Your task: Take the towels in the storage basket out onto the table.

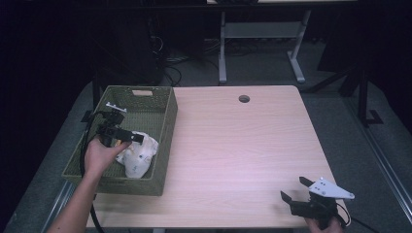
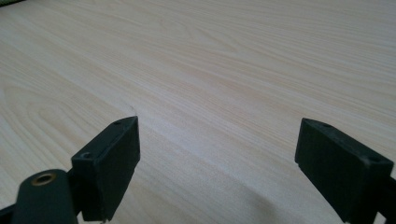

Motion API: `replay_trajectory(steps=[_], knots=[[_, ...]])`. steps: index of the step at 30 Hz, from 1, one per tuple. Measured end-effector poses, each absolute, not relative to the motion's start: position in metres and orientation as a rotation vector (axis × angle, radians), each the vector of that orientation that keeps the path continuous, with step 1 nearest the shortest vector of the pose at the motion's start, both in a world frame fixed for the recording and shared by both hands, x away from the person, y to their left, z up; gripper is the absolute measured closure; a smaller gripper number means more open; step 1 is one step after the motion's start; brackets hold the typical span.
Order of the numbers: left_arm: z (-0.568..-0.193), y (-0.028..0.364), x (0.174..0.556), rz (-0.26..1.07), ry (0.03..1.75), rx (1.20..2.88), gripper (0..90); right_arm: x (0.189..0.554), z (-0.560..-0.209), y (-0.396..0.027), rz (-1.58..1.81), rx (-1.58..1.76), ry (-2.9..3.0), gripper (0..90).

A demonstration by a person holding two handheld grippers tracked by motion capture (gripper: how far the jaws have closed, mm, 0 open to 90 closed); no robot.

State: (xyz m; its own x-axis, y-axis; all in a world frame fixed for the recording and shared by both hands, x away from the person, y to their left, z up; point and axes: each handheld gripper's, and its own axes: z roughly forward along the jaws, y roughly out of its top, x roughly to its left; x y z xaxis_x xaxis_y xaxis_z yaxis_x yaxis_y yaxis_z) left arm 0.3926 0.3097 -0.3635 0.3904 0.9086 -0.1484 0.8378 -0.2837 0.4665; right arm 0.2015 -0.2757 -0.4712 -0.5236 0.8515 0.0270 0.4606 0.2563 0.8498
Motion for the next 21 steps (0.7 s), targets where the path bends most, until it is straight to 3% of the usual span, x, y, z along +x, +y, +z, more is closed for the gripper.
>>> replay_trajectory(steps=[5,15,21], knots=[[-0.372,0.310,0.398,0.156,1.528,2.215,27.9,0.201,-0.471,-0.276,1.185,1.185,2.094,13.6],[-0.392,0.307,0.410,0.211,1.649,2.279,27.8,0.201,-0.471,-0.276,1.185,1.184,2.094,13.6],[-0.410,0.303,0.419,0.189,1.705,2.404,29.4,0.202,-0.471,-0.276,1.185,1.184,2.096,13.6]])
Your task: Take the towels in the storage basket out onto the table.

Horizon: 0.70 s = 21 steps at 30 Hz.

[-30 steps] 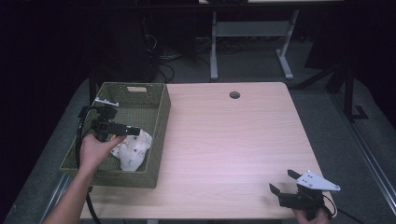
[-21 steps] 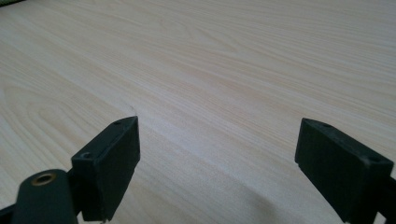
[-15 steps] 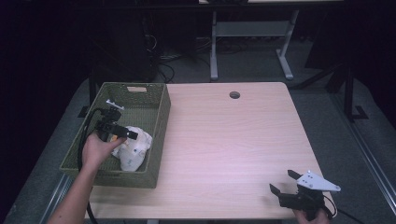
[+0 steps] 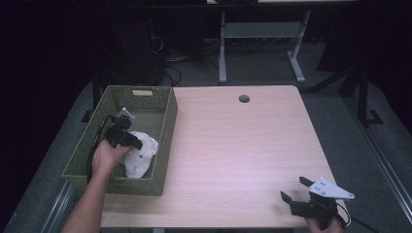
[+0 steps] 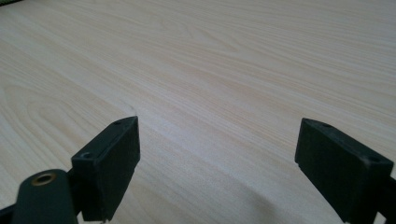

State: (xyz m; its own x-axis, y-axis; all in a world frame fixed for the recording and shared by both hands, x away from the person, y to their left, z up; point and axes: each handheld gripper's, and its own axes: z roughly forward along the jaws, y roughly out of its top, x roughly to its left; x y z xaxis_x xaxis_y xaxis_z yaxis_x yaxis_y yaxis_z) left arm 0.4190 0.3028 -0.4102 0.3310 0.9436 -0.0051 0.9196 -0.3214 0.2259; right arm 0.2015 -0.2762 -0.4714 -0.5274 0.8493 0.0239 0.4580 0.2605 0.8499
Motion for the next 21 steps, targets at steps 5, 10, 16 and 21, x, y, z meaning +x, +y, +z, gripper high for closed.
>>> replay_trajectory(steps=[5,10,16,21], knots=[[-0.419,0.292,0.422,0.209,1.693,2.535,32.8,0.202,-0.472,-0.277,1.187,1.182,2.097,13.6],[-0.426,0.287,0.422,0.231,1.673,2.598,40.0,0.202,-0.472,-0.276,1.184,1.180,2.101,13.6],[-0.424,0.284,0.421,0.244,1.676,2.614,57.3,0.201,-0.472,-0.275,1.186,1.176,2.102,13.6],[-0.422,0.286,0.421,0.242,1.702,2.604,68.5,0.201,-0.472,-0.274,1.177,1.170,2.106,13.7]])
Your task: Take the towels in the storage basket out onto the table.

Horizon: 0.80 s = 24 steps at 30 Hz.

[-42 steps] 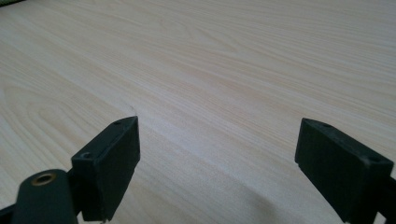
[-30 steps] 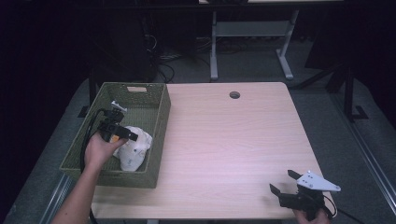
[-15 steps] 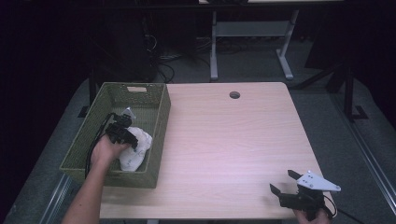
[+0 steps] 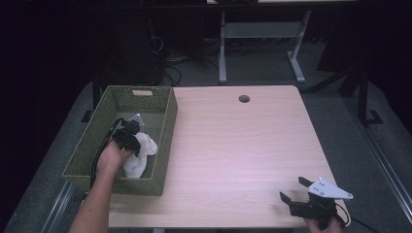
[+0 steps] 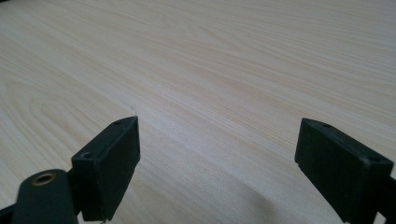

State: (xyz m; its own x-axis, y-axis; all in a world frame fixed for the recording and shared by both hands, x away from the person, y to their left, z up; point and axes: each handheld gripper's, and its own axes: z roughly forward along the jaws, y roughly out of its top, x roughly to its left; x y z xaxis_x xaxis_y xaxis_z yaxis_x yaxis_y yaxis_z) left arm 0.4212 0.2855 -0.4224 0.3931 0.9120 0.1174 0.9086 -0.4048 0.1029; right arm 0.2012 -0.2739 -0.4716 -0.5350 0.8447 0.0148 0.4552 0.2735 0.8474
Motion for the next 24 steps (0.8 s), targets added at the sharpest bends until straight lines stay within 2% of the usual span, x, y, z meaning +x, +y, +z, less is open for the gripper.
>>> replay_trajectory(steps=[6,24], knots=[[-0.418,0.294,0.419,0.226,1.677,2.581,73.2,0.203,-0.472,-0.275,1.173,1.173,2.106,13.6],[-0.358,0.320,0.404,0.226,1.577,2.412,73.6,0.202,-0.472,-0.275,1.173,1.182,2.094,13.6]])
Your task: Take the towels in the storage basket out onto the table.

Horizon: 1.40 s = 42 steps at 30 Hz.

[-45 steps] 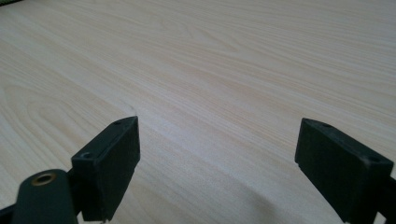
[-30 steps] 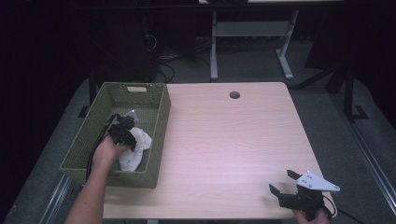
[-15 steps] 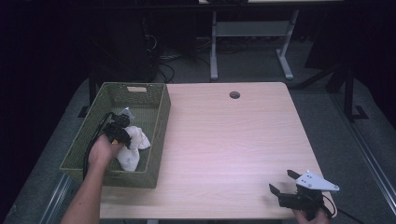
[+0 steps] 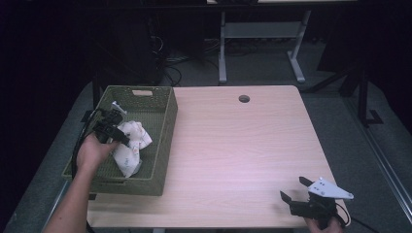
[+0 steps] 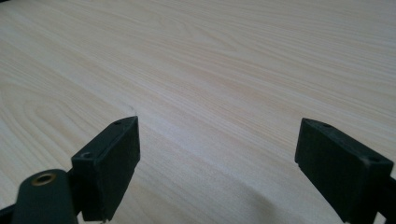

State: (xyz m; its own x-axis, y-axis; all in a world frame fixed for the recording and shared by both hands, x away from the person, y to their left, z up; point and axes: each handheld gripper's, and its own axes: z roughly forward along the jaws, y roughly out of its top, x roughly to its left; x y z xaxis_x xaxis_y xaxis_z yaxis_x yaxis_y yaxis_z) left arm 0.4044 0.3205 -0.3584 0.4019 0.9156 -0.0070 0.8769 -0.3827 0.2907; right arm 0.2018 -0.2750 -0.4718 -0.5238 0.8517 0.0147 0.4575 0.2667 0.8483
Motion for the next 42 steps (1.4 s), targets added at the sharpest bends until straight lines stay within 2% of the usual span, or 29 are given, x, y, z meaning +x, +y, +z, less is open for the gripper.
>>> replay_trajectory(steps=[12,18,34,42], knots=[[-0.334,0.338,0.392,0.189,1.518,2.290,73.6,0.204,-0.473,-0.272,1.162,1.186,2.106,13.6],[-0.324,0.350,0.388,0.117,1.493,2.195,73.6,0.204,-0.473,-0.274,1.164,1.194,2.094,13.6],[-0.313,0.365,0.385,0.062,1.466,2.079,73.6,0.205,-0.473,-0.275,1.165,1.208,2.085,13.7],[-0.308,0.370,0.385,-0.038,1.442,1.965,73.6,0.205,-0.473,-0.275,1.165,1.195,2.091,13.6]])
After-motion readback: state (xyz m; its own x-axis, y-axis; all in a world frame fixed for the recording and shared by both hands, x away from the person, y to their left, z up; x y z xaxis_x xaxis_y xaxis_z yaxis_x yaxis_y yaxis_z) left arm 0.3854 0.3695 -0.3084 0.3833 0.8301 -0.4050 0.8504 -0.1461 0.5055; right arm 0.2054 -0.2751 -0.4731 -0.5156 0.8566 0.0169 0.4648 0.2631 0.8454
